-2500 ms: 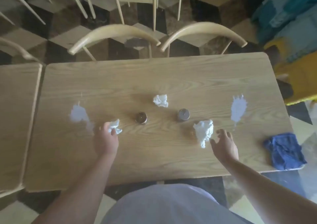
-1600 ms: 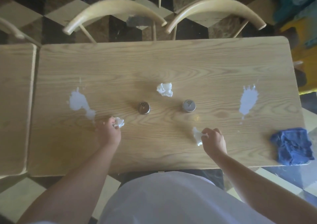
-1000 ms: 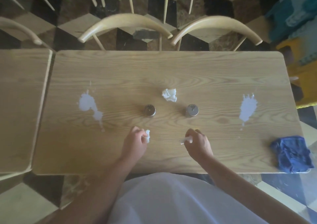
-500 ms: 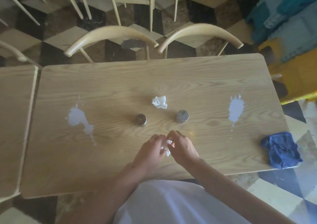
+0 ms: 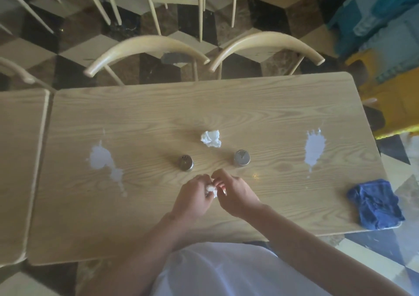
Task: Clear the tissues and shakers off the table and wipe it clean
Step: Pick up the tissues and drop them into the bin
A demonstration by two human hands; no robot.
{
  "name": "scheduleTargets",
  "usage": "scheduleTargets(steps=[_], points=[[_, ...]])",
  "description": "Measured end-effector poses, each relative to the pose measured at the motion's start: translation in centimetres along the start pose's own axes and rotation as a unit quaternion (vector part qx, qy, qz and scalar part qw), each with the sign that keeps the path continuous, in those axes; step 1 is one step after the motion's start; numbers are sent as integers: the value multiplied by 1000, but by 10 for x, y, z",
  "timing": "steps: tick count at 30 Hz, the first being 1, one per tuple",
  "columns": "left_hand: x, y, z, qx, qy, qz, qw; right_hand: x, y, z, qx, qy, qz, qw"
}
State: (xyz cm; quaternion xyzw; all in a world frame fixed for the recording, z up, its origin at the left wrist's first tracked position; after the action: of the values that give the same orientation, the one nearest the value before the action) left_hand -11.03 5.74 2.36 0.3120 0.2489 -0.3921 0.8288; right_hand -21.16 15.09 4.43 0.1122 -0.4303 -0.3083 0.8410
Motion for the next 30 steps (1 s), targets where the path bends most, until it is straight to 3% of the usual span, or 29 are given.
scheduleTargets(steps=[2, 6, 13, 16, 20, 26, 30], points=[[6, 3, 6, -18, -21, 26, 999, 7, -14, 8, 8, 43, 20, 999], [22, 14, 9, -44, -45, 55, 996, 10, -77, 36, -49, 137, -2, 989], [54, 57, 3, -89, -19, 122, 988, 12, -156, 22, 33, 324, 7, 946], [64, 75, 7, -131, -5, 135, 982, 10, -157, 6, 55, 292, -16, 955], [79, 92, 11, -140, 5, 149, 979, 5, -138, -8, 19, 249, -27, 968], [92, 101, 5, -62, 26, 162, 984, -34, -71, -42, -12, 164, -85, 983], [82, 92, -8, -12, -8, 103, 995, -57, -2, -55, -31, 153, -128, 979]])
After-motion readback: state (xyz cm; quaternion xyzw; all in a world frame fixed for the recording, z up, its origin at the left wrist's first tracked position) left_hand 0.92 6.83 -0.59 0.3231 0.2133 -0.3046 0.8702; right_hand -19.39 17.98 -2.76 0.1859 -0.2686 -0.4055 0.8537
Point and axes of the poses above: each hand's wrist, its own y-axis away from the middle knuckle, its own z-axis out of the back of the hand, x = y × z, the point moved 4 cm from there along -y, towards the middle knuckle, and after that the axes turned 2 degrees about -z, right-handed, at the moved point
